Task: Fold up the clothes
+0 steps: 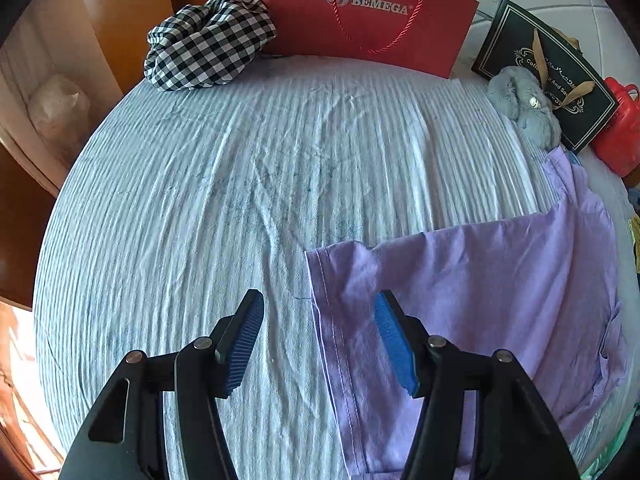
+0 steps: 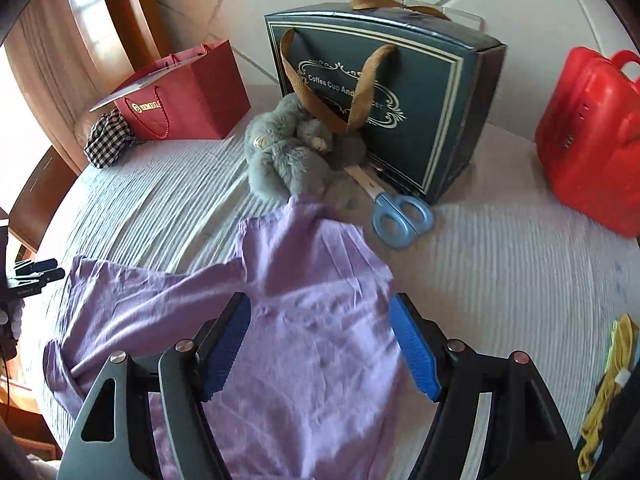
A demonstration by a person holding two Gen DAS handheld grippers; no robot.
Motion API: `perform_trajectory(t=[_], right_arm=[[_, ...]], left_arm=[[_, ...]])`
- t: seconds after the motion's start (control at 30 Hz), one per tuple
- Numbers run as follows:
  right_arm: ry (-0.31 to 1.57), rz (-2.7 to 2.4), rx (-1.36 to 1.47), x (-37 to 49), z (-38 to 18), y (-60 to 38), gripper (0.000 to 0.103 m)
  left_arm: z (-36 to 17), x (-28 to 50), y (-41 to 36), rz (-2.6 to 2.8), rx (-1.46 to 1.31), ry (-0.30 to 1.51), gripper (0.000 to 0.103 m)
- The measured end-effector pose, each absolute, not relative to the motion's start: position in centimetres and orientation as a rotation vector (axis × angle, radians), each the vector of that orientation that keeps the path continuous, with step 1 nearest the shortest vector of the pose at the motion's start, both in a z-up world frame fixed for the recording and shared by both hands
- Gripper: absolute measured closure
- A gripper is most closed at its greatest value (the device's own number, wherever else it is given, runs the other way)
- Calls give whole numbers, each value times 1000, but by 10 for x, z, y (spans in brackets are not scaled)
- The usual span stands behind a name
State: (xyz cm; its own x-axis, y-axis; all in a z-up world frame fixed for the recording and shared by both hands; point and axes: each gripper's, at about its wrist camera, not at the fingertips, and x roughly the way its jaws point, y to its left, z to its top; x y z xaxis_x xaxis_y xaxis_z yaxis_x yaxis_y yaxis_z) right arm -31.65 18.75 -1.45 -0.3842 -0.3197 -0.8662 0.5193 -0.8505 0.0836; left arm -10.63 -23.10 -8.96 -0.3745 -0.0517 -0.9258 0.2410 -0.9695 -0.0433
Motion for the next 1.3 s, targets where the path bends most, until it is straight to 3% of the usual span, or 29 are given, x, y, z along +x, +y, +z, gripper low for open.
perform_trajectory(t=[0.23,0.37,0.4,0.43,0.47,0.5,0.57,0.87,1.07,1.17,1.23,1.3], right_arm=[[429,-2162,1365,-378,-66,132,27],[464,-2122,1391,-391,-94,117,28],[485,-2114,1397,-391,-99,114,51],[508,-2106,1403,-390,-104,111,55],[527,-2103,1386,-388,-103,108,72],[525,-2097,1383,-387,-101,107,86],[515,-2124,1343,-381,-89,109,91],[322,-2216,1022,-264,11,200,93],[291,-2183,1140,-159,-11,274,93],[263,-2124,1324,-126,-48,298,88],[264,-2121,1439,-112,-66,314,78],[229,-2153,1483,-105,-71,331,74]], left_arm=[[-115,-127,-237,-2429,1666,239,44],[-120,-129,-234,-2440,1652,203,44],[-120,-128,-233,-2446,1648,204,46],[-119,-128,-232,-2452,1645,205,59],[-119,-129,-230,-2454,1655,212,72],[-118,-131,-228,-2457,1666,219,94],[-115,-134,-224,-2458,1675,192,97],[-46,-83,-212,-2632,1376,109,98],[-48,-15,-174,-2710,1434,72,95],[-72,19,-154,-2686,1594,67,82],[-85,41,-150,-2644,1666,85,70],[-90,55,-152,-2597,1691,115,69]])
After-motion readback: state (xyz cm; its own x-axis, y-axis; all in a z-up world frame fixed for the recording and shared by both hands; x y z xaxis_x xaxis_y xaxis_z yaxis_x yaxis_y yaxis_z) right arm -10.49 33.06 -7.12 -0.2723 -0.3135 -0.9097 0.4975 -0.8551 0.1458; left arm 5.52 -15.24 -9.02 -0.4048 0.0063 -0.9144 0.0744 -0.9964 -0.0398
